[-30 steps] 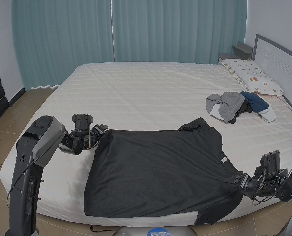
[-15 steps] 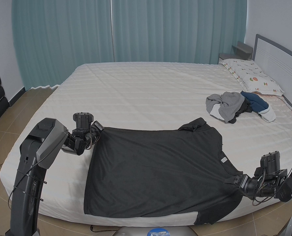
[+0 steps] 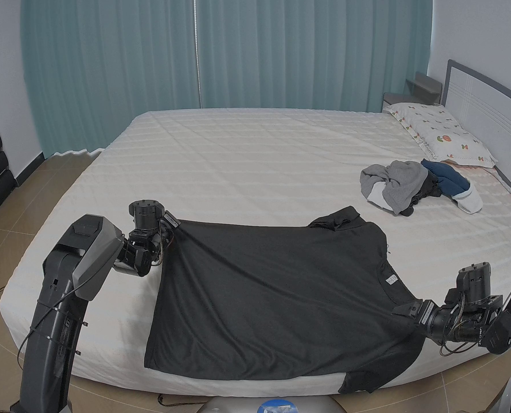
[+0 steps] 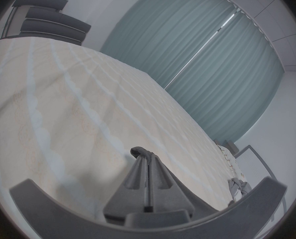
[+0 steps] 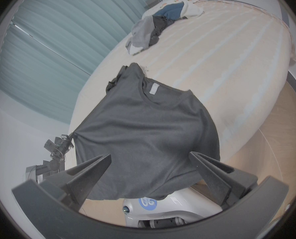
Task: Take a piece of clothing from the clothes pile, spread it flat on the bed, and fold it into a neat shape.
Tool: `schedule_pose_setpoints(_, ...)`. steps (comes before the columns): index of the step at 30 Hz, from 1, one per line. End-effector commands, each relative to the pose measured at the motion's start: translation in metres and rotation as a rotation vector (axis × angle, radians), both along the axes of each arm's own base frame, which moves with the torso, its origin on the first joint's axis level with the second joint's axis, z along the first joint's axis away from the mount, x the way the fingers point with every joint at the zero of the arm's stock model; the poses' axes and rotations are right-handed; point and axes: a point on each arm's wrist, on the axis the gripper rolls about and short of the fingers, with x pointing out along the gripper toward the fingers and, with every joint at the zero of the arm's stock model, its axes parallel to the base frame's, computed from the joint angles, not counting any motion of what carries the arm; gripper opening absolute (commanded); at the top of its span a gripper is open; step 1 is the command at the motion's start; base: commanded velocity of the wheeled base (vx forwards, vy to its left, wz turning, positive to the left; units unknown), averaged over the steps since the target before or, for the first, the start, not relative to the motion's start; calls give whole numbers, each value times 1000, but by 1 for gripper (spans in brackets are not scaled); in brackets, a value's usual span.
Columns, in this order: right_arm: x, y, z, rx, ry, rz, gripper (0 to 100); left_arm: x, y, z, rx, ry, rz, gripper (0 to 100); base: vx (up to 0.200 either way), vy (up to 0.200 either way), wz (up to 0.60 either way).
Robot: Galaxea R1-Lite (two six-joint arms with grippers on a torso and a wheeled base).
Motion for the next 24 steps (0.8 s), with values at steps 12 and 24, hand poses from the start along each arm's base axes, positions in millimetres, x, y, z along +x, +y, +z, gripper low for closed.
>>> schedule_pose_setpoints(12,1,0,-8,20,-31,-27,100,4,2,-9,13,3,35,0,0,0,0)
schedule_pose_setpoints(24,1,0,-8,23,-30,-29,100,2,6,-10,21,14,58,0,0,0,0)
